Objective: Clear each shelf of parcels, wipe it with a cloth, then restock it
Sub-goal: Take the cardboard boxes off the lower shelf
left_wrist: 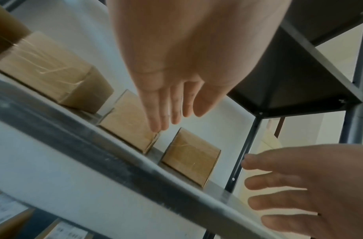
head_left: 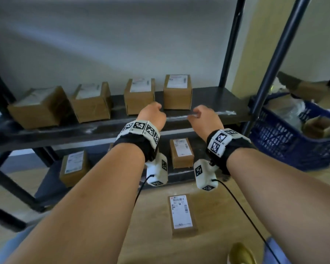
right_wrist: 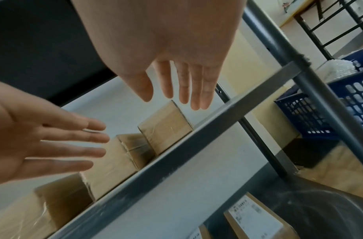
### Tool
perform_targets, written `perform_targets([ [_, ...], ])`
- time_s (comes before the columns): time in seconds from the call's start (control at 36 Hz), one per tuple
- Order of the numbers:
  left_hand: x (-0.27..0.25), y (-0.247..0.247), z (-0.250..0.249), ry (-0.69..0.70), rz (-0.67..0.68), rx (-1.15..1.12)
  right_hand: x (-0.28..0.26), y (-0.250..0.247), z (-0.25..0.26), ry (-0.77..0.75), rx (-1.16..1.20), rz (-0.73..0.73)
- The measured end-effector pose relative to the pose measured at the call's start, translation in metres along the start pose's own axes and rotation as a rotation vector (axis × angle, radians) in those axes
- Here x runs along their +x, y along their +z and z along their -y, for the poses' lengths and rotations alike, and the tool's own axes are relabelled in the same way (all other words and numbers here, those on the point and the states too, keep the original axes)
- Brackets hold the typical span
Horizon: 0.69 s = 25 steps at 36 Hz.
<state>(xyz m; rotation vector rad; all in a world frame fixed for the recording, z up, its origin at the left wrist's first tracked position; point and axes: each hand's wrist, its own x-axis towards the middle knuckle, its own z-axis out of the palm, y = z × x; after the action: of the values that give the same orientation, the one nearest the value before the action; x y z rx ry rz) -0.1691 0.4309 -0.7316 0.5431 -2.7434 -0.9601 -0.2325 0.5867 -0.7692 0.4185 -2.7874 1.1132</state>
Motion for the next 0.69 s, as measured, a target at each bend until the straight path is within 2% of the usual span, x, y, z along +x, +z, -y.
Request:
perform_targets([
  [0.22, 0.069, 0.004, -0.042, -0.008, -0.043, -0.092, 0.073, -0.008, 0.009, 0.034, 0.076, -0.019],
  [0.44, 0.123, 0.018, -0.044, -0.104, -0.04, -0.06, 0.135, 0.002, 0.01, 0.126, 0.101, 0.064],
  [0.56, 0.133, 0.026, -0.036, -0.125, 0.036, -0.019, 0.147, 0.013, 0.01, 0.169, 0.078, 0.128],
  [0.69, 0.135, 0.03, -0.032, -0.11, -0.014, -0.081, 0.145, 0.016, 0.009, 0.186, 0.112, 0.103],
])
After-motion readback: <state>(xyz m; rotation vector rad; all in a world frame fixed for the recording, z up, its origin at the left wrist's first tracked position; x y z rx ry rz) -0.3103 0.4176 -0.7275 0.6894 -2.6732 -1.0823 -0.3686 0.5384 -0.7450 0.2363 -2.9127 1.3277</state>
